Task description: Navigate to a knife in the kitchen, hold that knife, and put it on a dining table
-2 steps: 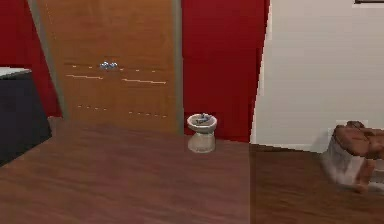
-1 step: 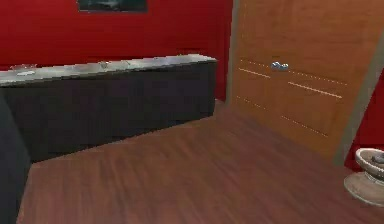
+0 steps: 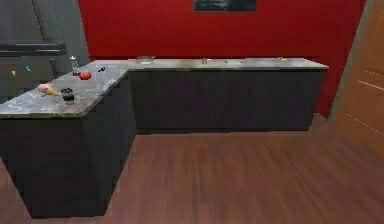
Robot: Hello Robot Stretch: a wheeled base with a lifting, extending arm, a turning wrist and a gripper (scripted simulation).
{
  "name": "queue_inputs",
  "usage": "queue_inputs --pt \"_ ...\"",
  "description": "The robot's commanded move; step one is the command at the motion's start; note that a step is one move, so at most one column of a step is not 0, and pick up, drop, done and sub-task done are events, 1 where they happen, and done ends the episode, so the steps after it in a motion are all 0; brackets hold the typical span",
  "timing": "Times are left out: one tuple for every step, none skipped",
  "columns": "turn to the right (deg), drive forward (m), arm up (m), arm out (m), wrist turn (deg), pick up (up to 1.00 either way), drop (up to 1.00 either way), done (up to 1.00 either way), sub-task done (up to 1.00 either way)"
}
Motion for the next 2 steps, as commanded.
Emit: queue_inputs --pt "0.0 1.0 0.0 0.0 0.0 0.0 0.0 0.0 0.0" --pt "-15.0 0.0 0.0 0.0 0.0 0.0 0.0 0.0 0.0"
